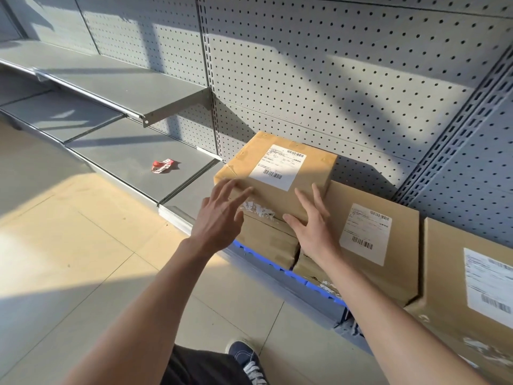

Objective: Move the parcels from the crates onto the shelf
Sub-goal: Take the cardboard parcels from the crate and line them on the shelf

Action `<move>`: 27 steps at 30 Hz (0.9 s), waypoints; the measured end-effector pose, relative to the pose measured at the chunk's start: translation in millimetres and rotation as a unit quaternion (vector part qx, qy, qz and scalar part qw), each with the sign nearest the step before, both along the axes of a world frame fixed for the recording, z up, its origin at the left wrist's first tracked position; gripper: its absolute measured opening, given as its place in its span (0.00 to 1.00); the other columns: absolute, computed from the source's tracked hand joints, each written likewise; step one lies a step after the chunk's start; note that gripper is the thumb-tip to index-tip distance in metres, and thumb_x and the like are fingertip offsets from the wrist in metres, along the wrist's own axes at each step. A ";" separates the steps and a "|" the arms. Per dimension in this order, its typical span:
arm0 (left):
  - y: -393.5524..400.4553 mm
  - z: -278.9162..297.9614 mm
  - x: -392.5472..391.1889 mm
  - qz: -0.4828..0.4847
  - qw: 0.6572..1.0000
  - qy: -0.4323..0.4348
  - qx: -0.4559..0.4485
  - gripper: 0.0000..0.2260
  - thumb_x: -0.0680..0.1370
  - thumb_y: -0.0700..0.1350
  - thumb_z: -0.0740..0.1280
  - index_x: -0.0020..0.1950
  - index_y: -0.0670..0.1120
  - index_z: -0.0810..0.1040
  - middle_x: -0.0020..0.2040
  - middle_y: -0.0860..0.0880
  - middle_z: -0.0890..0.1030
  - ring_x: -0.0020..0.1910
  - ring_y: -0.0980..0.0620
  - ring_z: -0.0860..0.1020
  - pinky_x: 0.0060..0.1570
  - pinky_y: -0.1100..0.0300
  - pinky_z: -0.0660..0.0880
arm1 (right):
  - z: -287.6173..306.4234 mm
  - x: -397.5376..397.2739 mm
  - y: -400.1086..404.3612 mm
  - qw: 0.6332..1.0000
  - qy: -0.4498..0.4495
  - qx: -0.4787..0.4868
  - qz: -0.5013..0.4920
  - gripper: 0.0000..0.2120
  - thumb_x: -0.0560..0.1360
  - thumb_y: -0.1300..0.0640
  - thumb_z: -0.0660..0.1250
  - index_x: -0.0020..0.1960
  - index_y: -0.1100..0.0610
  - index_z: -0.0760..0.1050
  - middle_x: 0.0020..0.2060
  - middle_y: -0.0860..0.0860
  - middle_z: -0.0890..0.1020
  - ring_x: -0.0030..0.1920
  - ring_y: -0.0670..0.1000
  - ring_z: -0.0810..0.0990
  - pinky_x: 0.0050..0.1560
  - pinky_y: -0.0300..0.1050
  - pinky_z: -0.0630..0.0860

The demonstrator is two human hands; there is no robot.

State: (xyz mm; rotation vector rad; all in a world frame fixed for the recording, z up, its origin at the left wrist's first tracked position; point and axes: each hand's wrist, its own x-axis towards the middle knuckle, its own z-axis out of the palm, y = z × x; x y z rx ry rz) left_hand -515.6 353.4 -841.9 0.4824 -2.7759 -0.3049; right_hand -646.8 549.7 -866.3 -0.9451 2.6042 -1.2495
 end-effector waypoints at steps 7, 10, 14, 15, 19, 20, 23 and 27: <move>4.1 0.4 0.9 0.016 1.000 -0.017 0.007 0.26 0.82 0.48 0.64 0.79 0.57 0.64 0.81 0.48 0.60 0.80 0.47 0.52 0.66 0.43 0.68 | 7.3 2.0 1.9 0.998 0.023 0.059 0.004 0.31 0.80 0.47 0.69 0.80 0.48 0.63 0.83 0.50 0.49 0.81 0.59 0.53 0.78 0.57 0.57; 3.8 4.5 -1.2 0.019 0.999 -0.024 0.010 0.25 0.81 0.48 0.65 0.78 0.57 0.66 0.80 0.47 0.62 0.79 0.46 0.55 0.66 0.40 0.68 | 17.0 5.5 4.0 0.996 0.017 0.089 0.007 0.32 0.81 0.47 0.67 0.81 0.47 0.59 0.83 0.50 0.46 0.81 0.60 0.50 0.78 0.57 0.54; 9.4 15.5 -6.2 0.024 0.999 -0.021 0.012 0.22 0.82 0.51 0.64 0.76 0.54 0.69 0.78 0.48 0.66 0.78 0.45 0.59 0.67 0.39 0.66 | 29.0 10.0 15.8 0.995 0.023 0.092 0.007 0.31 0.82 0.48 0.66 0.81 0.49 0.59 0.83 0.52 0.48 0.81 0.55 0.49 0.76 0.56 0.59; 12.4 18.8 -7.3 0.023 1.000 -0.018 0.012 0.21 0.82 0.52 0.64 0.76 0.54 0.70 0.77 0.48 0.67 0.77 0.45 0.60 0.68 0.40 0.66 | 31.8 11.3 20.2 0.995 0.025 0.092 0.002 0.30 0.82 0.48 0.66 0.81 0.49 0.60 0.83 0.52 0.49 0.81 0.54 0.50 0.75 0.56 0.61; 35.6 31.8 -12.1 0.004 1.000 -0.009 0.010 0.20 0.82 0.54 0.63 0.74 0.53 0.73 0.73 0.49 0.73 0.73 0.45 0.68 0.66 0.43 0.68 | 46.2 17.6 45.7 0.994 0.026 0.100 -0.018 0.27 0.83 0.49 0.64 0.80 0.51 0.63 0.81 0.53 0.57 0.81 0.54 0.55 0.75 0.55 0.63; 43.9 34.9 -13.4 -0.006 1.000 -0.006 0.014 0.19 0.82 0.54 0.64 0.73 0.52 0.74 0.72 0.50 0.75 0.72 0.45 0.70 0.65 0.43 0.69 | 49.4 19.5 54.6 0.994 0.025 0.102 -0.020 0.26 0.83 0.49 0.63 0.79 0.51 0.64 0.81 0.54 0.59 0.81 0.55 0.56 0.76 0.54 0.61; 74.5 44.8 -19.2 -0.037 0.999 0.004 0.026 0.18 0.82 0.54 0.64 0.70 0.52 0.76 0.69 0.50 0.78 0.68 0.45 0.73 0.64 0.44 0.72 | 59.6 26.6 89.6 0.994 0.015 0.102 -0.037 0.24 0.83 0.50 0.63 0.78 0.53 0.67 0.79 0.54 0.63 0.80 0.54 0.60 0.77 0.53 0.62; 131.6 59.0 -32.4 -0.086 0.996 0.005 0.018 0.12 0.83 0.52 0.63 0.61 0.50 0.81 0.59 0.50 0.81 0.57 0.46 0.79 0.51 0.51 0.73 | 77.8 38.5 156.0 0.991 0.032 0.114 -0.068 0.21 0.82 0.54 0.65 0.74 0.56 0.71 0.75 0.52 0.72 0.76 0.53 0.68 0.73 0.46 0.65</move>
